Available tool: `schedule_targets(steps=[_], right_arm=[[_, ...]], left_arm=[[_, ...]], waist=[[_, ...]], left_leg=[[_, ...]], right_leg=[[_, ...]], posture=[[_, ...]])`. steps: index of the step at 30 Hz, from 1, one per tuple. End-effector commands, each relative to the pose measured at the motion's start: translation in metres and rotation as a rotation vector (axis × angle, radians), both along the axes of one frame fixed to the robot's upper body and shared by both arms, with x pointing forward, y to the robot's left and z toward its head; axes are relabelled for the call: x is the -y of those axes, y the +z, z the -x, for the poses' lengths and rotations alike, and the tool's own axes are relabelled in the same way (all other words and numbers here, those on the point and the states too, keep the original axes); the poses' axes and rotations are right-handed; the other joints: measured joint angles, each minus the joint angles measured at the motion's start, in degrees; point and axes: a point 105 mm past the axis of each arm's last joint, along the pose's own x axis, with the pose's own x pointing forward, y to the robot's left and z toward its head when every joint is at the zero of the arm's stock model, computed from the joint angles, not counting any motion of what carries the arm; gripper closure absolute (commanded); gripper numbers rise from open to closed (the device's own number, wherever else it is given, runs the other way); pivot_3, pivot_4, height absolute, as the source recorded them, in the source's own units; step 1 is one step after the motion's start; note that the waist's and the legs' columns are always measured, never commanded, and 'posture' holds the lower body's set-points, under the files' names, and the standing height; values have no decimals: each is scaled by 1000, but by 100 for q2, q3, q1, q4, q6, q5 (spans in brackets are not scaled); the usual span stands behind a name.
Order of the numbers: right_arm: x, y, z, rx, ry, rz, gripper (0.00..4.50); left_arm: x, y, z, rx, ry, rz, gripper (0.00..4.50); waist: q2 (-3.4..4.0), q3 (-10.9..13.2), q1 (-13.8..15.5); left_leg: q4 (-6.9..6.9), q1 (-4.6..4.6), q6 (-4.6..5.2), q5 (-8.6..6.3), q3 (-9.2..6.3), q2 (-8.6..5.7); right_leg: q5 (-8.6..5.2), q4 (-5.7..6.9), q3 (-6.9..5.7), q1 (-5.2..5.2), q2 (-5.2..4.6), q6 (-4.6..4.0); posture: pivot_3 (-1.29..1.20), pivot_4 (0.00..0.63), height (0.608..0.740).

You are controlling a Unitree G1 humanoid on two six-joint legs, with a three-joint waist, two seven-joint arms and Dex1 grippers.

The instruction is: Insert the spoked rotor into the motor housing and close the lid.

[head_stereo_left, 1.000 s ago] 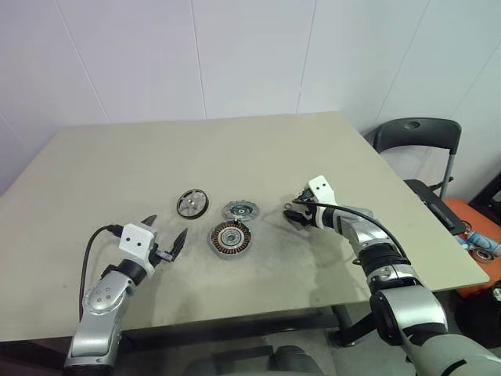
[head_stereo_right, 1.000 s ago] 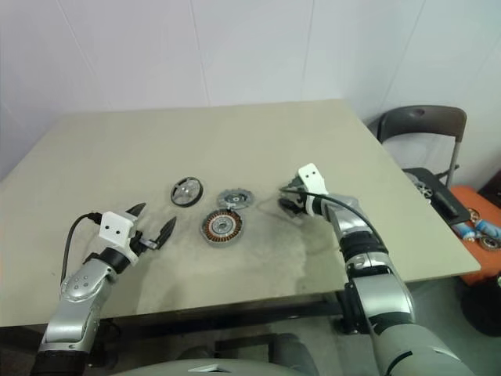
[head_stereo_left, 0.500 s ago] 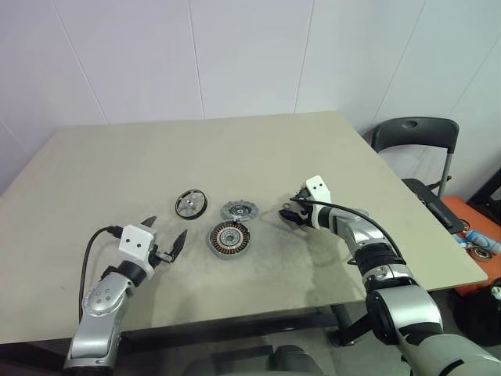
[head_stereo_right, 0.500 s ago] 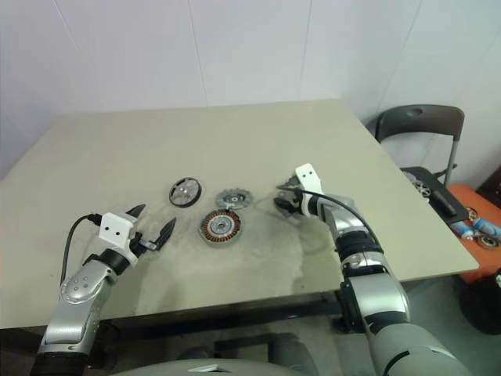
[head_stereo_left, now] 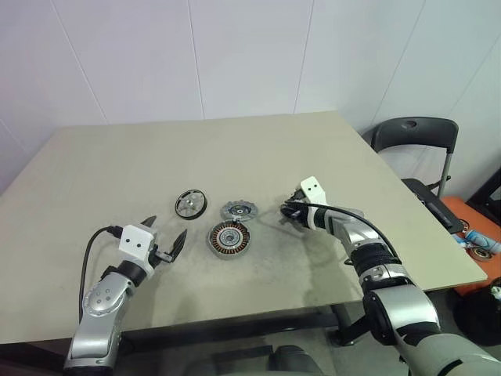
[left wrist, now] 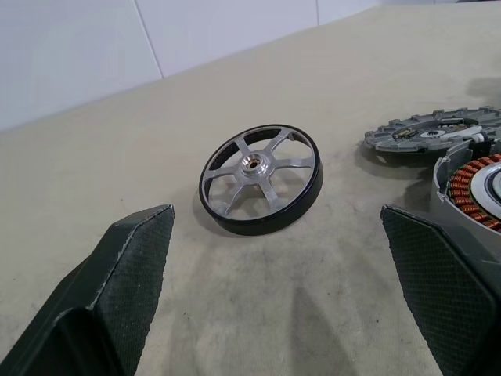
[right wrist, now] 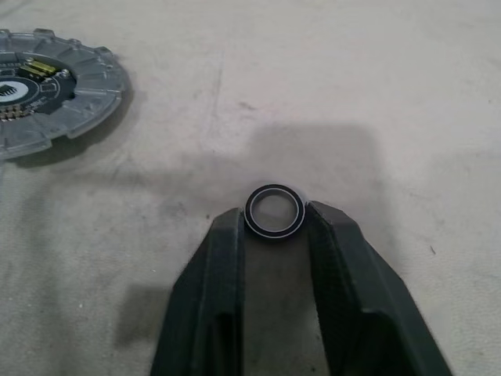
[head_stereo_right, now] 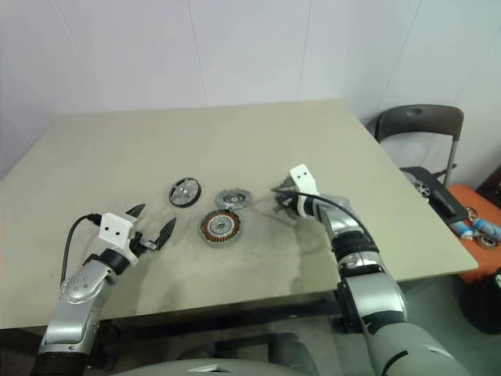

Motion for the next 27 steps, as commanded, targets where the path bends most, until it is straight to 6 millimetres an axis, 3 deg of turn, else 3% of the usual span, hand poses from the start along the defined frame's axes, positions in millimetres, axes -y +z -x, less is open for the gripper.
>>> schedule_targets(steps=[1,6,11,18,23,27], right_arm=[[-6,4,-2,4,16,2,3750],[-6,8,-3,15,24,-1,3750],[-10,28,-1,51,103,-31,3750],[-40,70,36,83,442,-53,3750],[-64,82,60,67,614,-30,3750],[-90,83,67,38,678,-31,3750]], left_arm=[[-1,12,-2,55,4,-6,0],[0,13,-2,56,2,-6,0],[0,13,-3,56,-1,-7,0],[-2,14,-1,52,-2,-9,0],[-3,13,-1,49,0,-11,0],[-3,13,0,48,1,-10,0]], waist=[[0,0,-1],[0,0,-1],[5,4,9],[10,7,28],[9,7,33],[8,8,44]], left_leg=[[0,0,0,0,0,0],[0,0,0,0,0,0],[0,-5,0,0,-1,0],[-7,-21,6,-4,-2,-2],[-7,-16,7,-5,-4,-2],[-7,-16,7,-4,-4,-2]], right_leg=[[0,0,0,0,0,0],[0,-1,0,-1,1,0],[0,-2,-1,-8,0,0],[0,-12,-1,-23,-4,1],[-1,-13,-4,-19,-5,1],[-1,-14,-4,-19,-4,0]], posture=[[0,0,740],[0,0,740],[0,0,740],[0,0,740],[0,0,740],[0,0,740]])
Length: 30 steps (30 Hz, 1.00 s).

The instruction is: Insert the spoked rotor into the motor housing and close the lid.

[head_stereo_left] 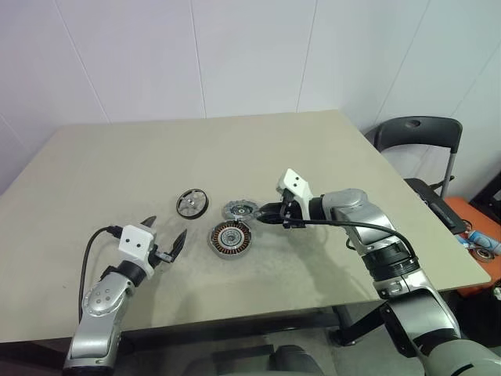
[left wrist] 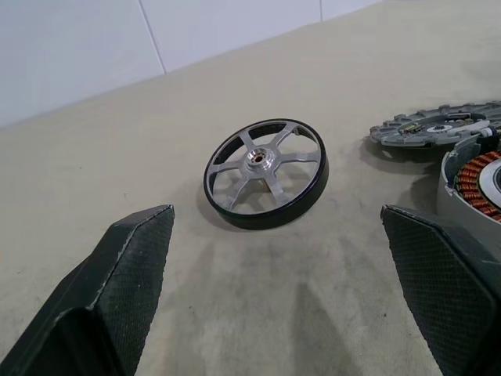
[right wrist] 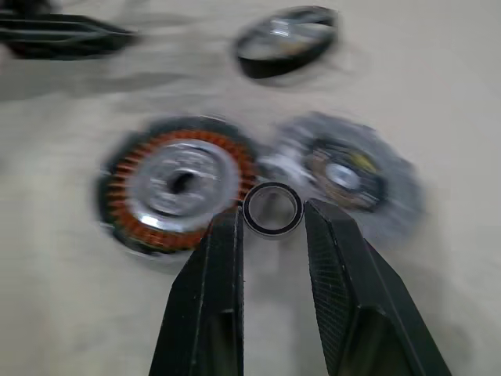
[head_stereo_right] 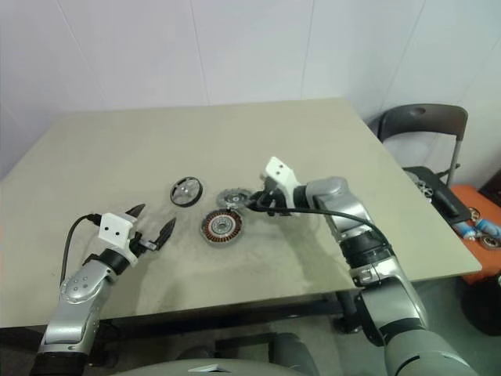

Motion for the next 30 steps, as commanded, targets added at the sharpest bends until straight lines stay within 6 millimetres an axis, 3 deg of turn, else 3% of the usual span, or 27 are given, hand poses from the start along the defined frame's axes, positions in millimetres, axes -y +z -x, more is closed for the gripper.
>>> schedule_targets(steps=[1,9,30], right_arm=[[-26,13,4,22,69,-6,3750],[-43,-2,7,-28,87,29,3750],[-42,-20,3,-72,54,36,3750]], left_arm=[[-2,13,0,50,2,-9,0],[-3,12,6,45,13,-9,0],[-5,14,7,43,17,-16,0]], waist=[[0,0,-1],[-1,1,94],[0,1,108]], left_leg=[[0,0,0,0,0,0],[0,-3,0,0,0,-3],[-1,-5,0,0,-2,-3]], right_leg=[[0,0,0,0,0,0],[0,-4,-1,-3,-6,-1],[-1,-5,-4,-4,-5,-2]], posture=[[0,0,740],[0,0,740],[0,0,740]])
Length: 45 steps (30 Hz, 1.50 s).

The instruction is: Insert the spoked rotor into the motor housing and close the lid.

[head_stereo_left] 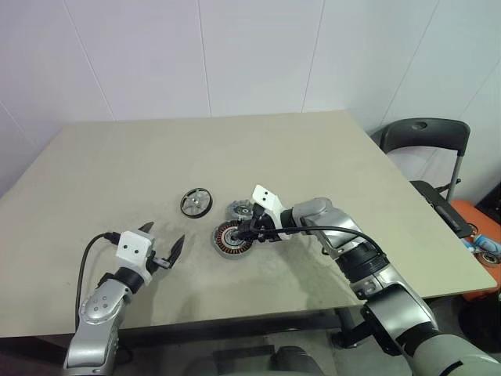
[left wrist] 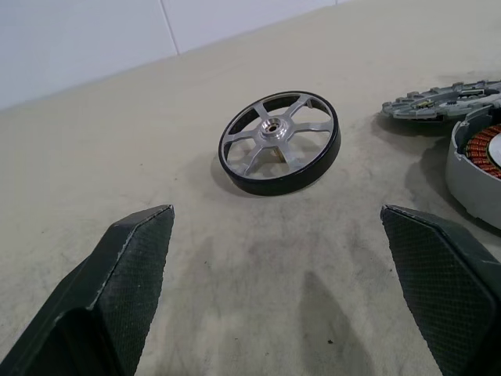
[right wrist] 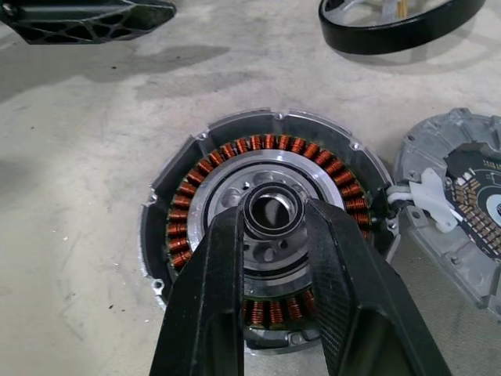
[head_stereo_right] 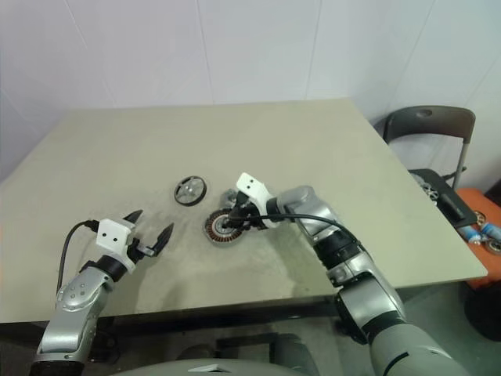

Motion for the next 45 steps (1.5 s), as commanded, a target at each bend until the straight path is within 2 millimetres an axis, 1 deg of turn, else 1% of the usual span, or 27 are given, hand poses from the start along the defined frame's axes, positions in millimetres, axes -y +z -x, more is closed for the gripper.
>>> schedule_targets(steps=[1,18,38,40,45], right_arm=[[-5,11,-4,46,11,-15,3750],[-4,4,-3,28,-4,-10,3750],[-7,-1,-1,13,-7,-9,3750],[-6,0,-1,14,-3,-8,3023],[-7,16,3,28,31,-42,1335]], left_arm=[[-1,20,-3,68,-2,-12,0],[2,23,-2,70,-1,-8,0],[1,21,-1,66,1,-8,0],[1,20,-1,66,1,-8,0],[0,19,-2,65,-1,-8,0]], waist=[[0,0,0],[0,0,0],[0,0,-2],[0,0,-2],[0,1,2]], left_leg=[[0,0,0,0,0,0],[-1,0,0,0,0,0],[-2,0,0,0,0,0],[-2,0,0,0,0,0],[-2,0,0,0,0,0]], right_leg=[[0,0,0,0,0,0],[0,-1,0,0,0,0],[0,-2,0,0,0,0],[0,-2,0,0,0,0],[0,-2,0,0,-1,0]], posture=[[0,0,740],[0,0,740],[0,0,740],[0,0,740],[0,0,740]])
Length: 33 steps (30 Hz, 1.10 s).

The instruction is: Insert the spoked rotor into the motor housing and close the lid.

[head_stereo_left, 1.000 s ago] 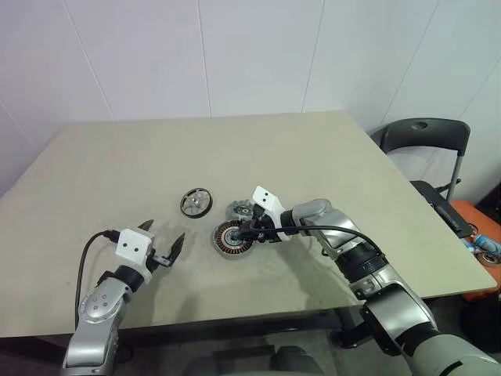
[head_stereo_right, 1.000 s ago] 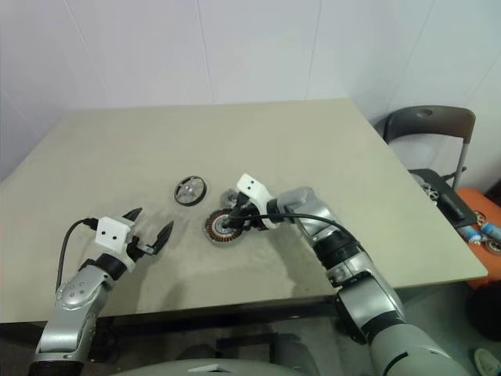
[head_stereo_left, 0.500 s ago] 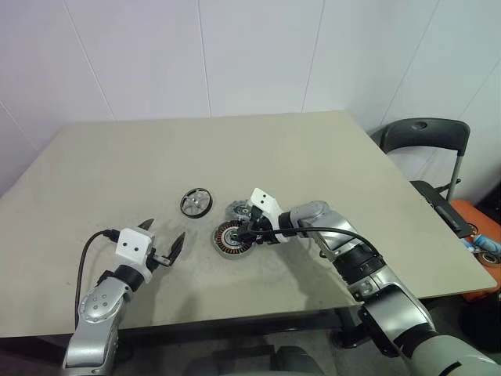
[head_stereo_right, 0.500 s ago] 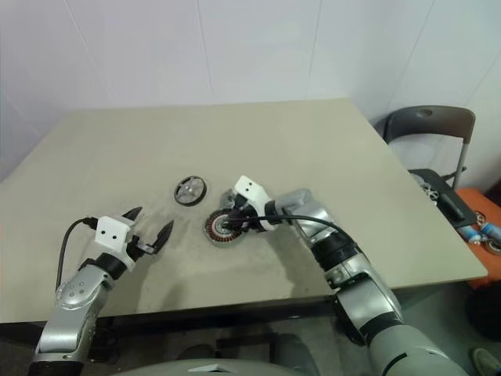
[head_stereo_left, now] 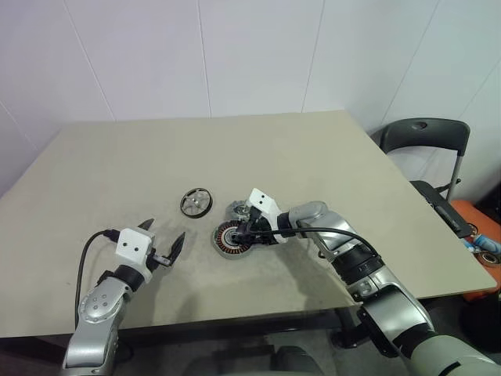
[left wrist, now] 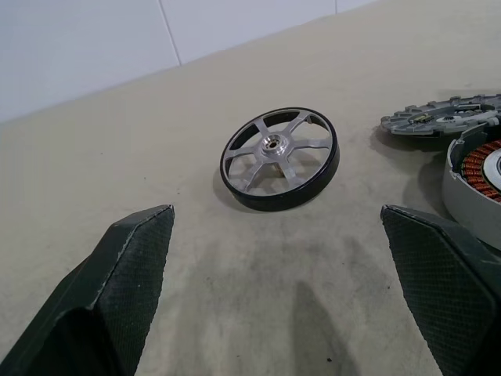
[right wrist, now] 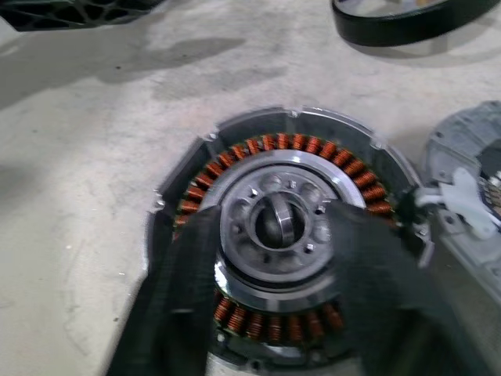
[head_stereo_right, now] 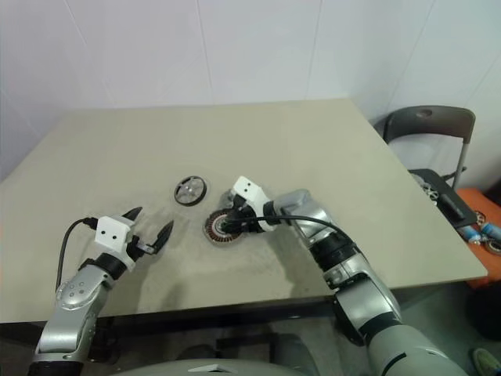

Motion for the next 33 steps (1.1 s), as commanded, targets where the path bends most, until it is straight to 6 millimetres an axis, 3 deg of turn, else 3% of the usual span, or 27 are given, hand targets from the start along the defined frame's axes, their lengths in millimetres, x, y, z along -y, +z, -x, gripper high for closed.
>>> schedule_targets(steps=[1,4,10,14,24,33], right_arm=[[-3,22,0,47,31,-40,986],[-6,33,2,55,44,-69,42],[-9,47,0,62,36,-128,42],[-9,43,-6,69,-3,-127,903],[-3,21,-30,99,-132,-61,4434],[-5,11,-15,70,-44,-52,4475]], left_arm=[[-3,11,-2,47,0,-6,0],[-3,11,-3,47,-2,-5,0],[-2,10,-5,48,-6,-4,0],[-1,9,-6,49,-9,-3,0],[-2,11,-7,58,-9,-7,0],[-3,12,-7,59,-9,-11,0]], waist=[[0,1,4],[0,1,1],[0,1,1],[0,1,0],[1,2,-5],[1,2,-3]], left_leg=[[0,0,0,0,0,0],[-2,-2,0,0,-1,0],[-4,-3,0,0,-1,0],[-4,-3,0,0,-1,0],[-8,-6,0,0,-1,0],[-11,-9,0,-1,-1,1]], right_leg=[[0,-1,0,0,0,0],[0,-4,-1,0,0,0],[0,-5,-1,-2,0,0],[0,-6,-1,-2,0,0],[0,-8,-1,-4,-1,0],[0,-10,-1,-7,-1,0]], posture=[[0,0,740],[0,0,740],[0,0,740],[0,0,740],[0,0,740],[0,0,740]])
